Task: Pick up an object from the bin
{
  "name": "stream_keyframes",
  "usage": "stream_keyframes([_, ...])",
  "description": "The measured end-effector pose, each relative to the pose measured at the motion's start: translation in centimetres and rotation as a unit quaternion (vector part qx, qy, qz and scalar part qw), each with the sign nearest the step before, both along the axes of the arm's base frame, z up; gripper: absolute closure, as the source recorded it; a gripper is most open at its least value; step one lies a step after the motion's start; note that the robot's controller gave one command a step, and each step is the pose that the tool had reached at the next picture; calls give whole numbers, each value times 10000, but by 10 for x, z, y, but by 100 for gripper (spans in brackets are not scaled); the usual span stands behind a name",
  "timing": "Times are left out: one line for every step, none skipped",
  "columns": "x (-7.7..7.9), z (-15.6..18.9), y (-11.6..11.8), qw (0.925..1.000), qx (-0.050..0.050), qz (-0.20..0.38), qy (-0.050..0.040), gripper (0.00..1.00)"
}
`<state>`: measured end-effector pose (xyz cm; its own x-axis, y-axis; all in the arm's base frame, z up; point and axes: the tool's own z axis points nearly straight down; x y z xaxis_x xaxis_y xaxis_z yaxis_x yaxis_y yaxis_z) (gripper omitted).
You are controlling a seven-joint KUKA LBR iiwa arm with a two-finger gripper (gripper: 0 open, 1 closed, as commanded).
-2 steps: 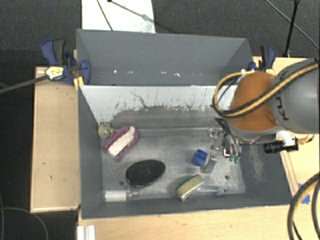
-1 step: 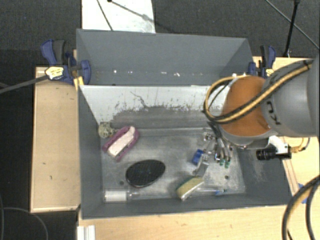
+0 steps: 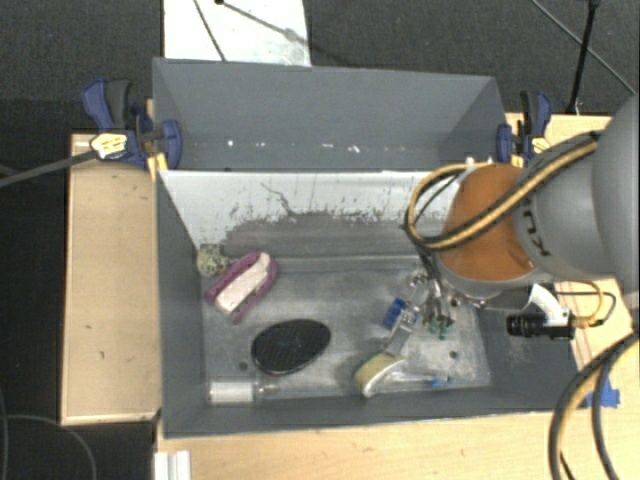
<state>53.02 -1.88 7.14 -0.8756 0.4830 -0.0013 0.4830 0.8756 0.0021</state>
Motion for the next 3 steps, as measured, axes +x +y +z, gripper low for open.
stream_keyframes([2, 1, 0, 10000, 0, 6, -20, 0])
stream_keyframes([1, 1, 0, 10000, 1, 11, -12, 100])
stream_keyframes([2, 22, 0, 10000, -5, 35, -17, 100])
